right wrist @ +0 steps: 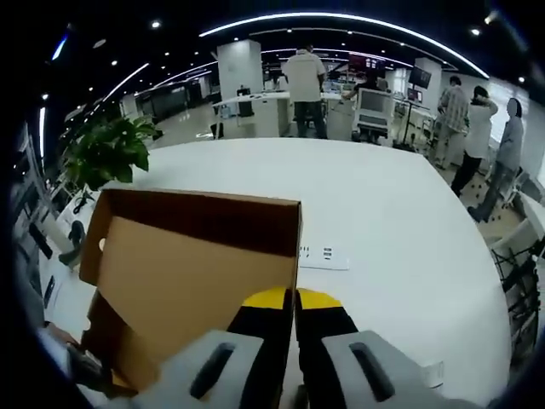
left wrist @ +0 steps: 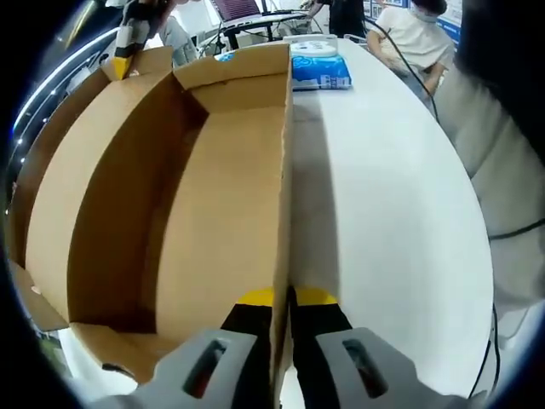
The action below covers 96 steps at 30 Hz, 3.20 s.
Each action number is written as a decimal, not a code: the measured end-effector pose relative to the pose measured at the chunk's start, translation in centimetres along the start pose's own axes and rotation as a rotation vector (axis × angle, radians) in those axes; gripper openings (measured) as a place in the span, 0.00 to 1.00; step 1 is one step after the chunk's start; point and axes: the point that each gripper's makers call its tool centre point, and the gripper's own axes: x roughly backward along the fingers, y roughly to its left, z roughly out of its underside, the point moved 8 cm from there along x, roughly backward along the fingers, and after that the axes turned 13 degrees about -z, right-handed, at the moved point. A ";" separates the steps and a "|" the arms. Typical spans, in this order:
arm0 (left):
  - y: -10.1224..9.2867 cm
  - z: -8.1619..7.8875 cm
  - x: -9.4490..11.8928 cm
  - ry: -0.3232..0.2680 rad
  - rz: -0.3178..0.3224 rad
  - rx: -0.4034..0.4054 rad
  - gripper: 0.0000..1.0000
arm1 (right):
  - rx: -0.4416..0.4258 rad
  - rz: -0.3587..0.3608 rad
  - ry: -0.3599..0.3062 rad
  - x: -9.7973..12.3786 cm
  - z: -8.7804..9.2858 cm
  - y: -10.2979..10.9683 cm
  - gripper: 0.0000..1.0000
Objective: Operate the shoe box by opening the lid, removing the specified soft item, and placing it in the target area until the item is outside and the box remains undamaged.
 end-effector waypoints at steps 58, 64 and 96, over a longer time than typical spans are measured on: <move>0.1 -0.2 -0.1 0.005 0.009 0.007 0.02 | 0.041 0.043 -0.176 6.7 2.2 2.7 0.00; 0.1 -0.1 -0.1 0.002 0.008 0.003 0.02 | 0.045 0.040 -0.183 7.3 2.7 3.0 0.00; 0.1 -0.1 0.0 0.001 0.002 0.001 0.02 | 0.079 0.082 -0.197 10.0 6.3 4.9 0.00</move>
